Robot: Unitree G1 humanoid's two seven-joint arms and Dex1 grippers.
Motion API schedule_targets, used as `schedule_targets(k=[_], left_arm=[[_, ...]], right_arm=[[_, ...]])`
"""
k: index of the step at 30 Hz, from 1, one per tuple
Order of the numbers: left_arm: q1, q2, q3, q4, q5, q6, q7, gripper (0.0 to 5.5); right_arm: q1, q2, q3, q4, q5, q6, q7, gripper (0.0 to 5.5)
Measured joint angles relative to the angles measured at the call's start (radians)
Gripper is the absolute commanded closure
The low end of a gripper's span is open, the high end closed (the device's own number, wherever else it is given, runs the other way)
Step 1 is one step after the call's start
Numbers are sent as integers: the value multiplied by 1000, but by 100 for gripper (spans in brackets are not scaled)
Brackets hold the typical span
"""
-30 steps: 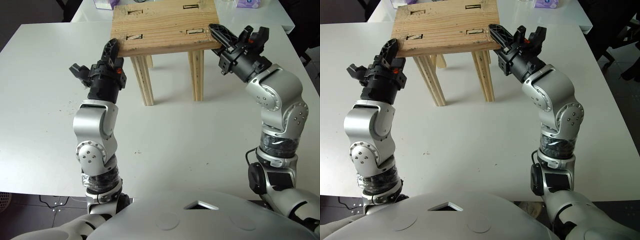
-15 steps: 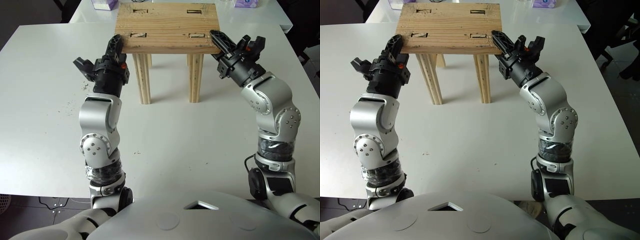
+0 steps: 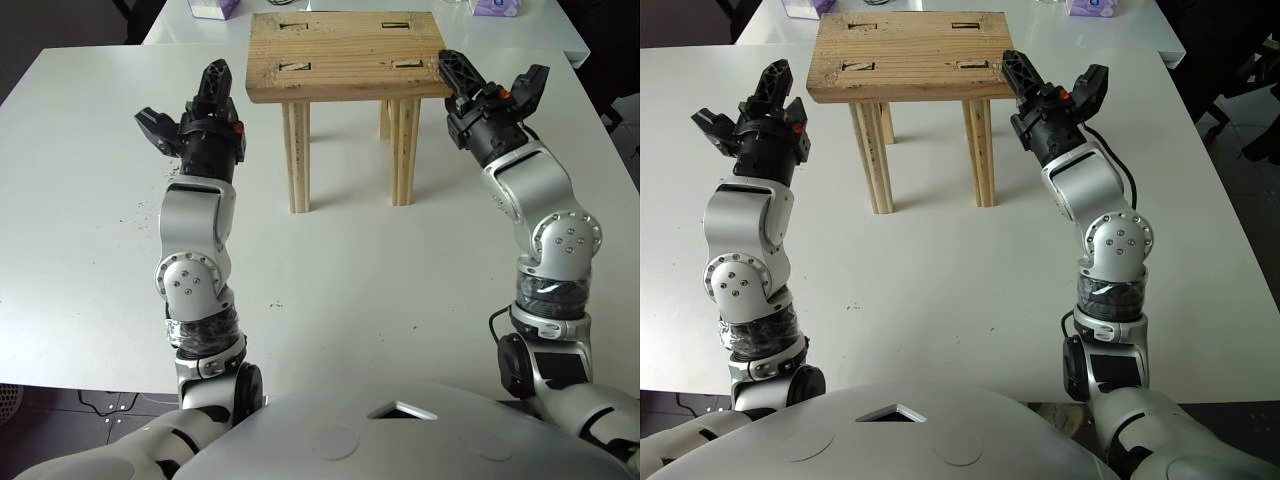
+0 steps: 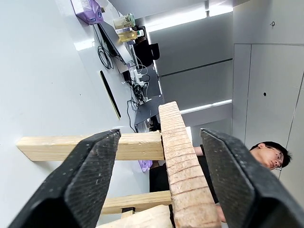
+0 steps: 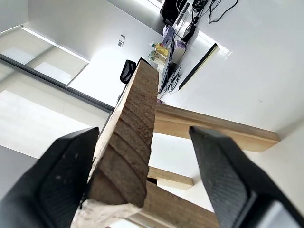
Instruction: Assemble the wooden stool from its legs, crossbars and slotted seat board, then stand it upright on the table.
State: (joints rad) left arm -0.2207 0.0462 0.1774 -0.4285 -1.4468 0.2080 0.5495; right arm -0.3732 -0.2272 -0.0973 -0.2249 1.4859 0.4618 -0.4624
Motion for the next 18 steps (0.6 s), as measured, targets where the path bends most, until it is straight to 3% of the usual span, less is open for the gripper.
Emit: schedule_targets(k=[7, 10, 16, 18], left_arm=[[-28, 72, 51, 35, 185, 18, -7, 199], [-30, 147, 51, 49, 413, 26, -4, 199], [-29, 188, -42, 45, 757, 44, -24, 199], [-29, 173, -80, 45, 879, 45, -25, 199]], right_arm=[[-13, 17, -44, 20, -156, -17, 63, 130], [-69, -22, -61, 49, -330, -59, 128, 130], [-171, -54, -52, 138, -594, -107, 198, 130], [-195, -84, -3, 228, -779, -135, 215, 130]])
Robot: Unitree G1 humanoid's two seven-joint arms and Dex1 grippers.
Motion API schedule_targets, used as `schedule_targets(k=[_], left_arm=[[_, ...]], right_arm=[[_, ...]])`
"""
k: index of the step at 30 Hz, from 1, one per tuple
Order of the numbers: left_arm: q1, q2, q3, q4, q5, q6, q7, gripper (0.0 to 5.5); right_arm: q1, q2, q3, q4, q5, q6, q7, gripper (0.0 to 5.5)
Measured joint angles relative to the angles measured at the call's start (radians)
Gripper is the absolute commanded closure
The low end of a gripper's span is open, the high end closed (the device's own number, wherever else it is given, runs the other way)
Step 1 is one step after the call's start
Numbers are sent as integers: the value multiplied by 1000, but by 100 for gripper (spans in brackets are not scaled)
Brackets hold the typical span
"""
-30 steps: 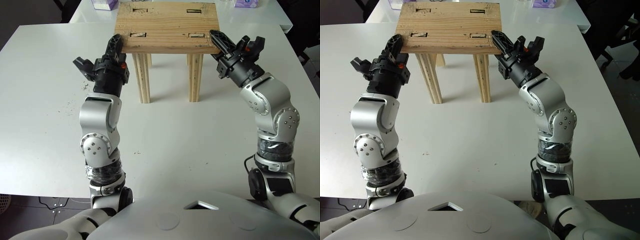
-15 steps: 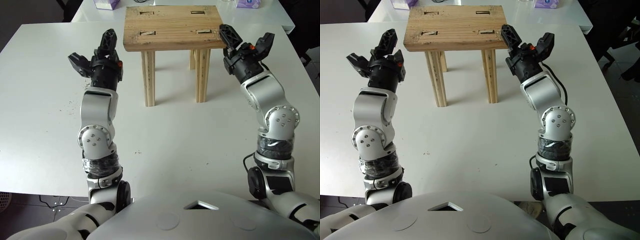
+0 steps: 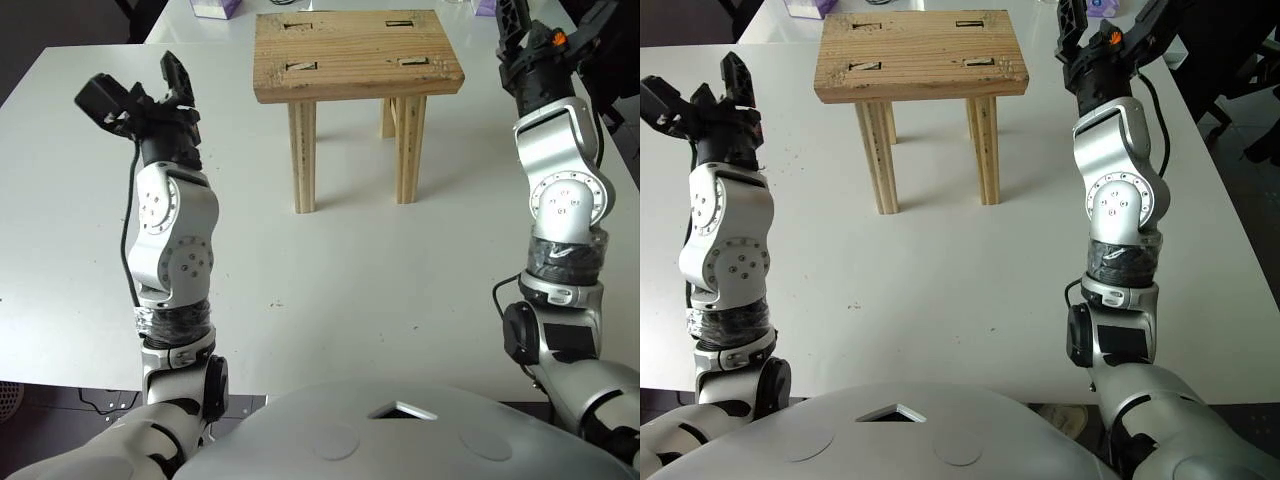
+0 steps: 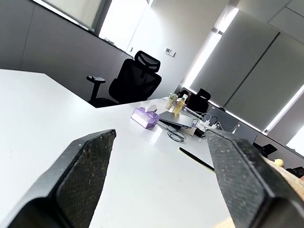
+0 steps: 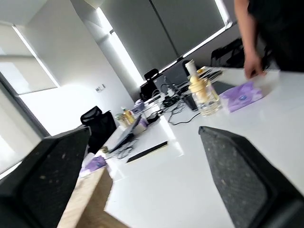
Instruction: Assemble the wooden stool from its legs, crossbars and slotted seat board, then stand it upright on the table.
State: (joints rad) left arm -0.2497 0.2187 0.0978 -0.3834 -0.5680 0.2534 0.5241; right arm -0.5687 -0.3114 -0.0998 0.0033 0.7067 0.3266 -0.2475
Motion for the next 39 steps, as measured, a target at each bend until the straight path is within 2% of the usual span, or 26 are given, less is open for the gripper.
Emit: schedule_targets(k=[3, 6, 7, 11, 14, 17, 24, 32, 36, 39], left_arm=[[8, -42, -28, 3, 102, 4, 18, 199], [54, -111, -17, 12, 186, 11, 73, 199], [92, -143, -10, 17, 224, 16, 97, 199], [163, -191, -4, 35, 292, 20, 104, 199], [144, -196, 11, 67, 320, 25, 71, 199], [99, -190, 19, 91, 335, 31, 40, 199], [-9, -177, 55, 208, 391, 21, -46, 199], [-23, -93, 69, 341, 525, 86, -75, 199], [-34, -81, 151, 401, 502, 117, -98, 199], [-82, -49, 162, 404, 543, 98, -94, 199]], right_arm=[[-4, -8, 73, 117, -216, -17, -24, 130], [-2, 11, 110, 185, -344, -17, -42, 130], [3, 11, 155, 185, -407, -18, -18, 130], [50, 39, 252, 126, -484, -4, 94, 130], [104, 77, 291, 88, -511, 13, 147, 130], [134, 117, 287, 86, -535, 14, 129, 130], [145, 163, 172, 161, -680, -128, -28, 130], [142, 320, 181, 212, -792, -247, -166, 130], [142, 362, 188, 219, -856, -264, -222, 130], [143, 365, 174, 218, -909, -287, -271, 130]])
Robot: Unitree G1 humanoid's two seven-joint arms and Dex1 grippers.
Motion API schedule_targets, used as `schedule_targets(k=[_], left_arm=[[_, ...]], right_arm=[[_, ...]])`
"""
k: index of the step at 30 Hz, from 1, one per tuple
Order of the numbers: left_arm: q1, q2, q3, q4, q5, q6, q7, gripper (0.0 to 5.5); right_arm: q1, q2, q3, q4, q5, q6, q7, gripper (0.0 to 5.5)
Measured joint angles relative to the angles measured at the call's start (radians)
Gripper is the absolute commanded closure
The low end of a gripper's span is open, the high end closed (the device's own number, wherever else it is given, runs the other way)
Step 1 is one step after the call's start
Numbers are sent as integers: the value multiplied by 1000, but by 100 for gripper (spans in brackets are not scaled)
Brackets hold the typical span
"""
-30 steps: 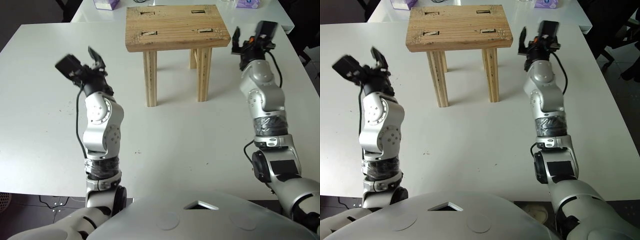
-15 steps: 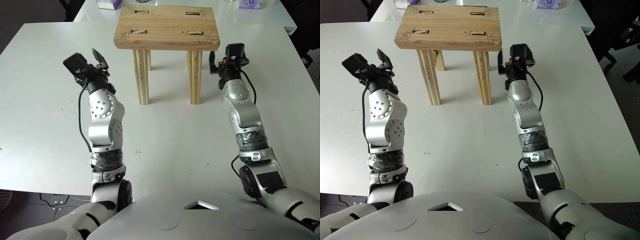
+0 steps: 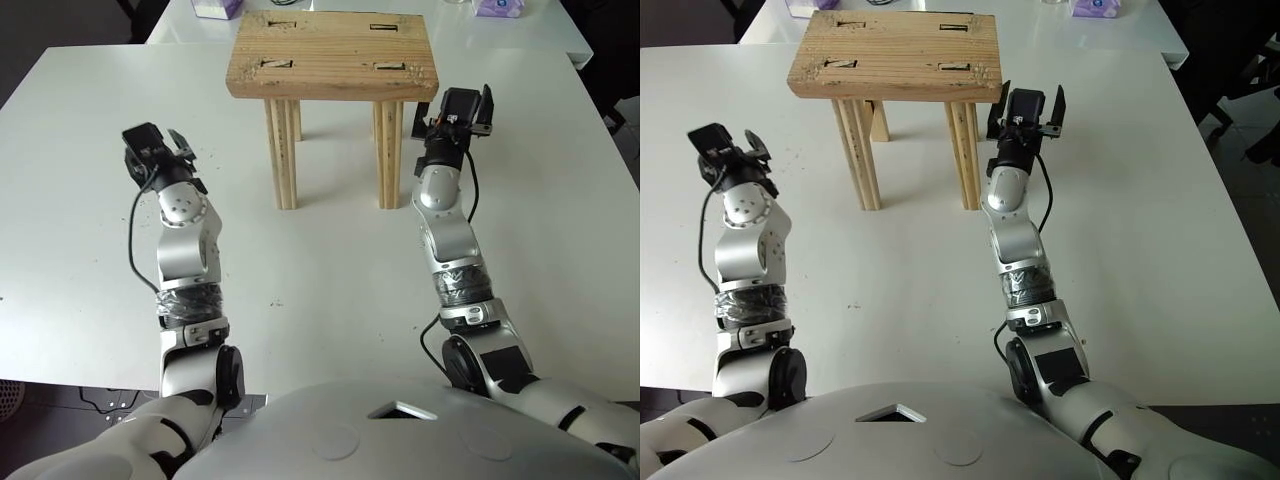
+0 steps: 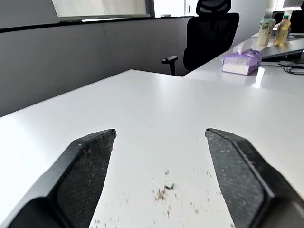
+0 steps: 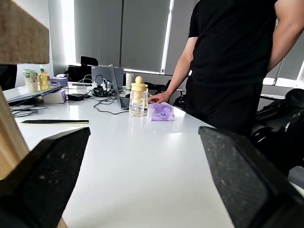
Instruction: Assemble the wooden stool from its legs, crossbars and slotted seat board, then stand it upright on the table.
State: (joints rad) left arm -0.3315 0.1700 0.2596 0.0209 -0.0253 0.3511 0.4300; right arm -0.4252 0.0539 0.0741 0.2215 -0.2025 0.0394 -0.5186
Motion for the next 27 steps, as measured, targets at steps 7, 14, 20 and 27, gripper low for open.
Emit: schedule_targets(k=[7, 14, 20, 27], left_arm=[[-53, 12, -51, 72, 110, -126, 29, 199], [-141, -41, -80, 209, 120, -202, 31, 199], [-152, -66, -59, 236, 118, -226, 61, 199], [-222, -98, -65, 321, 117, -306, 73, 199]], right_arm=[[-94, -69, -54, 142, -37, -40, -15, 130], [-132, -49, -95, 155, -44, -63, -92, 167], [-159, -65, -107, 213, -44, -86, -71, 167], [-187, -69, -122, 280, -47, -116, -82, 167]])
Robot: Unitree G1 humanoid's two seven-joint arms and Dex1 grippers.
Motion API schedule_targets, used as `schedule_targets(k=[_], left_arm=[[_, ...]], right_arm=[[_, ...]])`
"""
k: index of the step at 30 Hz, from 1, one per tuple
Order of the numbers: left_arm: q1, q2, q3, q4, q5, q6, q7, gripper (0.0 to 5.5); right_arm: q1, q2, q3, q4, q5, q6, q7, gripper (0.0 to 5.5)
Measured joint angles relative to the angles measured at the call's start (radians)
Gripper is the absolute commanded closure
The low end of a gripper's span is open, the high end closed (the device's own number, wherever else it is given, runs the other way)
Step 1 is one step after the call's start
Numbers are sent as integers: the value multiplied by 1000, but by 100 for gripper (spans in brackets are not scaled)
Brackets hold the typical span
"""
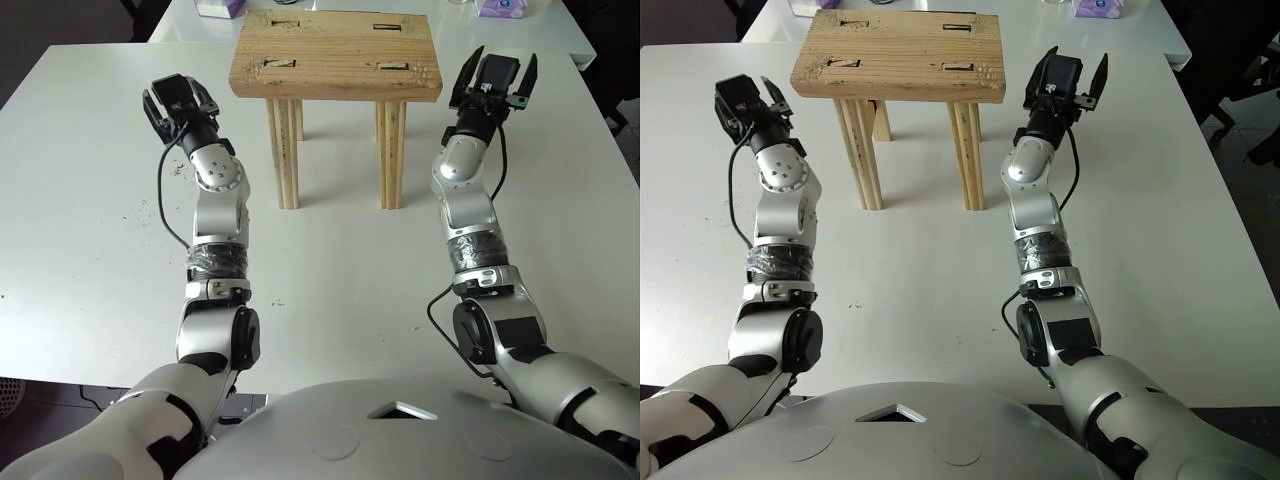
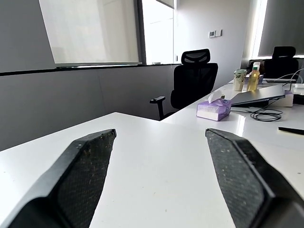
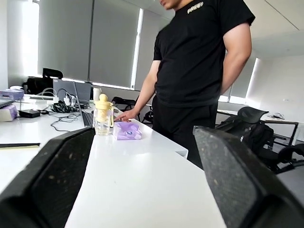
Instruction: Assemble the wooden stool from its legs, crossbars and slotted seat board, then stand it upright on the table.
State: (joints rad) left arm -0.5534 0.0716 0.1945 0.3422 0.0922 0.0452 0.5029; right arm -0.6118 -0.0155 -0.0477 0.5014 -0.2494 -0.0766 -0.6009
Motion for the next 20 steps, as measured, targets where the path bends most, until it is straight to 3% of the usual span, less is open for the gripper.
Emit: schedule_targets(k=[15, 18, 20], left_arm=[[-19, -60, 6, 56, -12, -54, 43, 199], [-16, -69, -8, 51, 1, -60, 43, 199], [-16, -75, -16, 53, 2, -62, 40, 199]], right_arm=[[-78, -41, 14, 111, -8, -84, 20, 167], [-78, -38, 14, 132, -10, -95, 0, 211], [-78, -37, 7, 132, -9, -87, -11, 211]])
